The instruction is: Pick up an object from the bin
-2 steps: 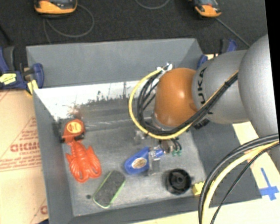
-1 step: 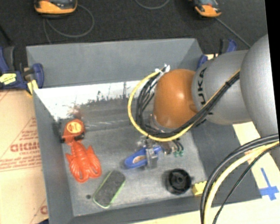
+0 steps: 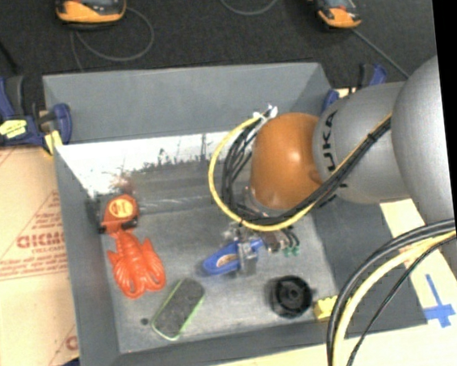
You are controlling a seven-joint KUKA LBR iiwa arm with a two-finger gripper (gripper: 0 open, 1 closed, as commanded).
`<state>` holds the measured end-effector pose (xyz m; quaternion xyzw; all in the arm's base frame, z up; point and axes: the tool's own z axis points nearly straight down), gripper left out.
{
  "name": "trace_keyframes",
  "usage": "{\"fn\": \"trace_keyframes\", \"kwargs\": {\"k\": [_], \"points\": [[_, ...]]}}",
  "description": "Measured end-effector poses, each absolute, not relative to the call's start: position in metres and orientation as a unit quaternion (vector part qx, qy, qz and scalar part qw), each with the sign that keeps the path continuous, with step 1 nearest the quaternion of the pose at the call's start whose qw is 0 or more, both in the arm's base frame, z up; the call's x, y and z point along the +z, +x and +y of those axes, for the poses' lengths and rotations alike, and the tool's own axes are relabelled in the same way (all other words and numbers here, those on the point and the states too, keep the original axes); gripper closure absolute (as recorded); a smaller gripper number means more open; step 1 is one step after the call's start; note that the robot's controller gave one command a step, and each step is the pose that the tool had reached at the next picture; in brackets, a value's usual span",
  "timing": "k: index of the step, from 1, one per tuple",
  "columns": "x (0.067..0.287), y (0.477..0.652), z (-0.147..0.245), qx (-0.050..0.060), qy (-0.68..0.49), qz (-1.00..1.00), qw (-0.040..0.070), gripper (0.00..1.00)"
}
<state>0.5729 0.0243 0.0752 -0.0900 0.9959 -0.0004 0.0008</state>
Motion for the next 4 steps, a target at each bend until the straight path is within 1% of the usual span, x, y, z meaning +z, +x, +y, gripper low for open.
{"fn": "trace_keyframes", "kwargs": {"k": [1,3,4], "points": [[0.078,0.572,0.024,0.000,-0.090,0.996,0.001,1.00],[0.092,0.573,0.024,-0.001,-0.089,0.996,0.003,1.00],[0.099,0.572,0.024,0.000,-0.089,0.996,0.000,1.00]]}}
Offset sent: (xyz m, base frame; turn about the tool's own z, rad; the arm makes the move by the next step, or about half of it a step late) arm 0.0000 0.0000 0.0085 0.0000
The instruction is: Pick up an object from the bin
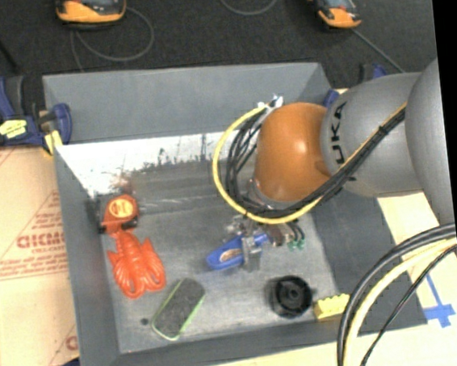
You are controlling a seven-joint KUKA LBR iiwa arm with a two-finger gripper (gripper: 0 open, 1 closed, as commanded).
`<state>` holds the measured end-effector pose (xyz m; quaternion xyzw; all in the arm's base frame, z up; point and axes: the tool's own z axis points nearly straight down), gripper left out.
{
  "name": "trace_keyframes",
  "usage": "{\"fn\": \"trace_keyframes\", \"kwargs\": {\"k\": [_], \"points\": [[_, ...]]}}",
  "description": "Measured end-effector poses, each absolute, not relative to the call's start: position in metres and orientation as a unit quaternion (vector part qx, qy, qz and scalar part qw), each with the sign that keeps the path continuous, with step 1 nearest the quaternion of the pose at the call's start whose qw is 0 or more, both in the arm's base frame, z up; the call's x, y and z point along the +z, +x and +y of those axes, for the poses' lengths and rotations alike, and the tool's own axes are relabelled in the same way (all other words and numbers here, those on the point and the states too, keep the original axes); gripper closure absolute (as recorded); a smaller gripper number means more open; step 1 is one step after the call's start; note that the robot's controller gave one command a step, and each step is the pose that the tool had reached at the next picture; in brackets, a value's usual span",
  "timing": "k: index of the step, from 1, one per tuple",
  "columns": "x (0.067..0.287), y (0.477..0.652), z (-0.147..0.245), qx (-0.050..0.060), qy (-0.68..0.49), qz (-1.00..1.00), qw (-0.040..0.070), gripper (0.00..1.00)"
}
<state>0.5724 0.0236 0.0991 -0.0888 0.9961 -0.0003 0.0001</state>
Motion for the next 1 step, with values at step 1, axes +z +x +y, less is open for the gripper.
{"fn": "trace_keyframes", "kwargs": {"k": [1], "points": [[0.1190,0.5714,0.0233,0.000,-0.088,0.996,-0.002,1.00]]}}
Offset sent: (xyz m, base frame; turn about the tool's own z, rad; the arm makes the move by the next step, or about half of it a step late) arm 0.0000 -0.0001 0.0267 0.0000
